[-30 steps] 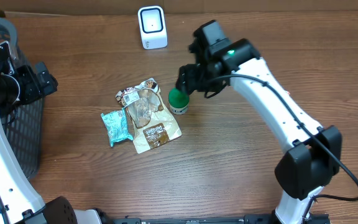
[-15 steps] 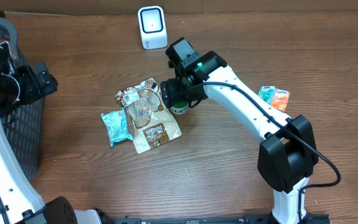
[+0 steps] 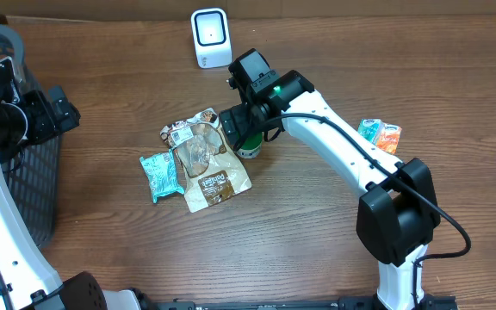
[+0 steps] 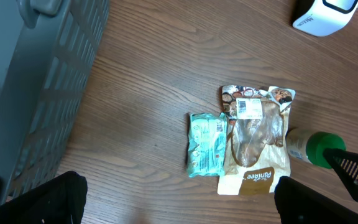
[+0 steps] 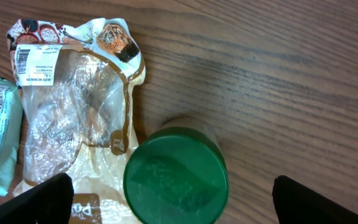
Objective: Scan the item barcode
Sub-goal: 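Move the right gripper over the green-lidded jar, then grasp the green-lidded jar by its lid with the right gripper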
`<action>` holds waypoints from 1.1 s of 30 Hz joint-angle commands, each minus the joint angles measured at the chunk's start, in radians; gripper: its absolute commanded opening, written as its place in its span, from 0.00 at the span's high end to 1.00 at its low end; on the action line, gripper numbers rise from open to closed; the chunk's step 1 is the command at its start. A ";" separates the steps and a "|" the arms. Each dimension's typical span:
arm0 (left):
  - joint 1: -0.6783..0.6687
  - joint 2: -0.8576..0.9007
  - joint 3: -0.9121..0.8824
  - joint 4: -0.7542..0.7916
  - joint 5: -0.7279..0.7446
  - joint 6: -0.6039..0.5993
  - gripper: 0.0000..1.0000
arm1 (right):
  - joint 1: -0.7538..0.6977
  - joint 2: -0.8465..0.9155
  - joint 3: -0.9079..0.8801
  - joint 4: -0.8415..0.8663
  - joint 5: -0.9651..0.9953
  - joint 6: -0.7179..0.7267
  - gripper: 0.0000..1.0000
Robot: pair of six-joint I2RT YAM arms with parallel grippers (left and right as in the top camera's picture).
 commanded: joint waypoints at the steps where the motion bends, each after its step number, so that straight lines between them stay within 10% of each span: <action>1: -0.002 0.006 0.020 -0.003 0.015 0.015 0.00 | 0.006 0.031 -0.001 0.011 0.013 -0.084 0.00; 10: -0.002 0.006 0.020 -0.002 0.015 0.015 0.00 | 0.009 0.044 -0.001 0.018 0.010 -0.367 0.00; 33: -0.002 0.006 0.020 -0.002 0.015 0.014 0.00 | 0.008 0.093 -0.001 0.021 0.014 -0.425 0.08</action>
